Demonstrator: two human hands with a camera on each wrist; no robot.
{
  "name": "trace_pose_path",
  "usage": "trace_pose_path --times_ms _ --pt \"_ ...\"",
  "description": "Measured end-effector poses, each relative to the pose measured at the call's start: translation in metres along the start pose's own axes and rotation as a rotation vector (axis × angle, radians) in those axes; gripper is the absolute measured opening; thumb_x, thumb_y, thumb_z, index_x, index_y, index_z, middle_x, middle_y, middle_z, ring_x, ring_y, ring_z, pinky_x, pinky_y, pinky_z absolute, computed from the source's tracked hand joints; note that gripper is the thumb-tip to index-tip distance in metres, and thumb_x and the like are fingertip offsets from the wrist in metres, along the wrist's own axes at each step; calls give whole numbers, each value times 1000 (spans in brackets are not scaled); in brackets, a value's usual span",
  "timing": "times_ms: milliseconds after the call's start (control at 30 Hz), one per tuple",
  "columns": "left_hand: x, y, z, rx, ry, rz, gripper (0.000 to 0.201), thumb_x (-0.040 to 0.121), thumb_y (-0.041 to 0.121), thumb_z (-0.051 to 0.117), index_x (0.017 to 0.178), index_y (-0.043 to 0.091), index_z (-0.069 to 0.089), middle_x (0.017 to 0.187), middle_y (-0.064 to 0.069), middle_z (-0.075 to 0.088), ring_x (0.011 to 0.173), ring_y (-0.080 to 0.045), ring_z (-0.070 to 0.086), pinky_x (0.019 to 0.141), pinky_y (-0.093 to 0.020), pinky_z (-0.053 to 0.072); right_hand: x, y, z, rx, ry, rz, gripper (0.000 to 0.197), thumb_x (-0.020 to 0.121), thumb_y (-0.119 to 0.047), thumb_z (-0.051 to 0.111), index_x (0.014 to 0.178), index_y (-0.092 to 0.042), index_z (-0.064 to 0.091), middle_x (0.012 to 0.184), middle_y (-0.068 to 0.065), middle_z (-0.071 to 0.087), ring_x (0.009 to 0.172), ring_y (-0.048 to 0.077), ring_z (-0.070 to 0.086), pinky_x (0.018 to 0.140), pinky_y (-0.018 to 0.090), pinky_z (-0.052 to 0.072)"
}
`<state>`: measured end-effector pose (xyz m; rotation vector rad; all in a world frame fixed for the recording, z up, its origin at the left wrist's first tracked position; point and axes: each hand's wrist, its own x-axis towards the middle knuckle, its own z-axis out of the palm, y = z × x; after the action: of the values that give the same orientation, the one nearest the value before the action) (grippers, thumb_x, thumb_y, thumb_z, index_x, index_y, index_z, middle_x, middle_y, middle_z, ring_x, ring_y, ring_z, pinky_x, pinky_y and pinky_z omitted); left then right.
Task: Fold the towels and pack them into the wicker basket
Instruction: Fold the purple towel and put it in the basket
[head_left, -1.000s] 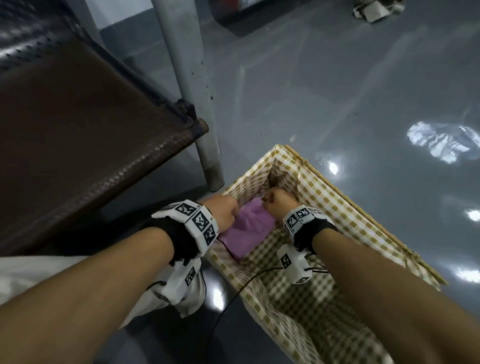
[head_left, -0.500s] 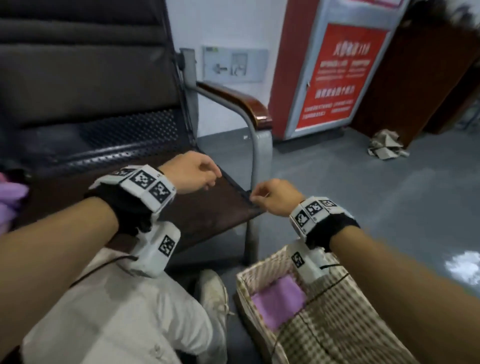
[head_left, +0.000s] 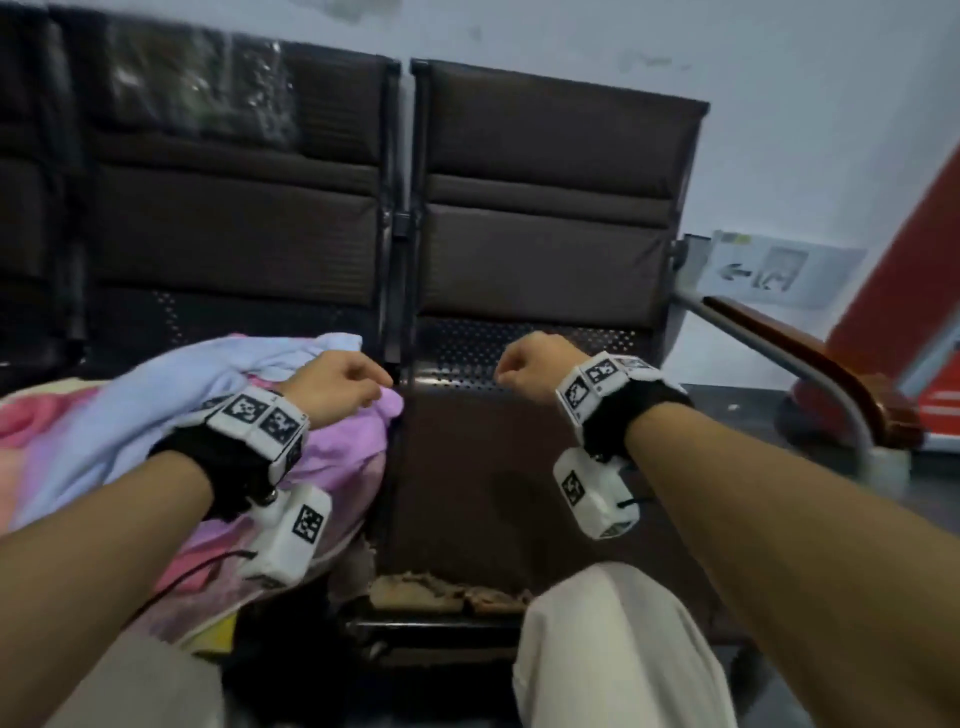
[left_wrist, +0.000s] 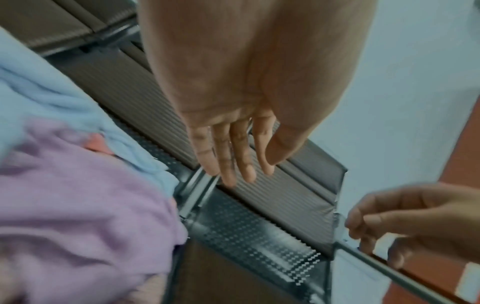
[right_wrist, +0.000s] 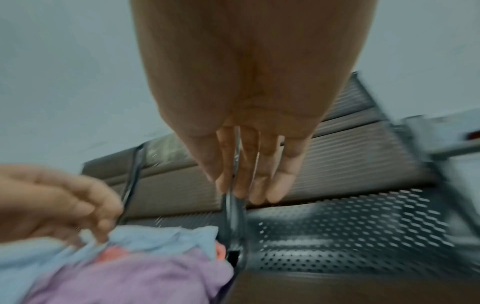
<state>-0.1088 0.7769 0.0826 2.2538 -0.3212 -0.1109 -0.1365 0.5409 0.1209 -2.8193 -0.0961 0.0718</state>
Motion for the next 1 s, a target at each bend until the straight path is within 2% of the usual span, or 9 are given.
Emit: trace_pose_path --times_ms 100,200,267,367,467,533,700,800,1000 --pt "-1 -38 -12 122 46 -6 21 86 -1 55 99 7 69 104 -9 68 97 -17 59 88 -19 40 28 -35 39 -61 -66 -119 20 88 -21 58 102 -16 72 107 10 69 101 26 63 83 29 49" --pt "2 -82 -20 347 94 -61 25 84 9 60 107 15 68 119 -10 62 115 -27 54 100 -31 40 60 -63 83 -69 -144 -209 22 87 -19 59 104 -14 71 110 10 69 104 26 62 86 27 45" --pt "1 -103 -21 576 -4 -128 31 84 27 63 114 24 64 127 -9 55 121 -29 48 103 -37 39 74 -76 111 -46 -205 -241 25 87 -20 62 110 -13 68 115 9 66 107 24 60 88 25 42" --pt "5 -121 -21 691 -156 -143 43 81 41 65 120 23 60 123 -5 57 118 -24 51 100 -34 41 88 -93 147 -13 -288 -298 33 85 -24 67 114 -11 64 114 9 64 105 23 58 87 27 41" --pt "10 -130 -18 802 -218 -129 48 76 49 69 117 25 60 118 0 61 112 -20 54 90 -29 40 95 -104 177 -7 -330 -369 23 80 -23 72 97 -9 63 98 11 62 91 23 54 68 24 30" --pt "13 -133 -18 804 -223 -145 45 73 47 72 112 28 62 114 5 64 108 -16 57 85 -26 38 98 -105 190 33 -317 -382 20 80 -18 71 96 -6 67 98 12 65 88 23 55 67 21 29" --pt "17 -129 -17 712 -174 -123 17 83 33 65 98 25 66 106 3 67 100 -20 60 90 -31 47 91 -90 180 152 -282 -389 8 86 -12 59 94 -10 61 84 1 59 79 18 50 70 24 35" --pt "16 -113 -13 600 -100 -46 4 86 26 60 87 22 61 87 0 61 83 -19 55 75 -27 43 82 -72 152 183 -208 -367 13 93 -18 53 104 -11 57 98 7 62 88 21 53 73 25 36" --pt "7 -61 7 495 5 114 5 87 27 54 83 27 51 77 5 57 78 -20 55 69 -31 43 52 -40 92 274 -35 -349 7 96 -20 52 95 -14 54 89 2 58 82 16 51 75 29 39"
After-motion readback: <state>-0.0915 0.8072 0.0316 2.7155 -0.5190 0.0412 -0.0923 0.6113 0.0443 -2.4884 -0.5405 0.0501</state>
